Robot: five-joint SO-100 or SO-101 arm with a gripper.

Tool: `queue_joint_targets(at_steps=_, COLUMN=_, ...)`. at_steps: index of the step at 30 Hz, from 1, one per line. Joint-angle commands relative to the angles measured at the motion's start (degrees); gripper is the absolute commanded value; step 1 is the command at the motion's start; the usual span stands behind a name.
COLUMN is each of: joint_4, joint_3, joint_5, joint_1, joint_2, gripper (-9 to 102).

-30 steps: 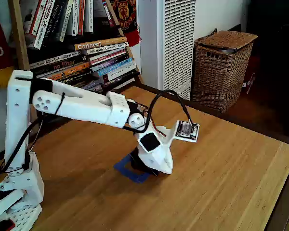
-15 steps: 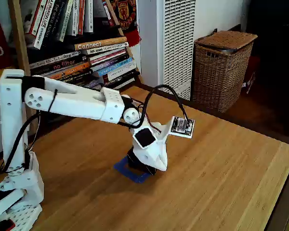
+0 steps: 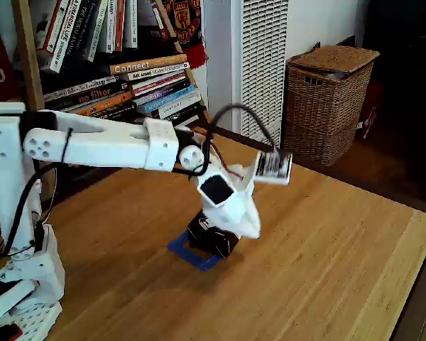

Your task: Push the box on top of the target

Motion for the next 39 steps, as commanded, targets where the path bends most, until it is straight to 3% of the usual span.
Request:
queue_joint_targets(at_steps=1, joint_4=2.46, joint_3=-6.68, joint_5=-3.87, joint_1=-0.44, joint_2=1.14, gripper=0)
queue_joint_targets(at_steps=7, joint_4=5.98, joint_3=-16.44, joint_5=-18.63, joint_1=-3.69, joint_2=-2.90, gripper=0)
queue_joint_targets(at_steps=20, joint_4=12.83, joint_3=-26.98, joint_5=-34.28, joint_1=-10.99, joint_2=-9.14, gripper=0)
queue_joint_targets(at_steps=39, joint_4=14.85, joint_3=-33.31, joint_5=-38.58, joint_1=-16.17, joint_2=-19.78, gripper=0)
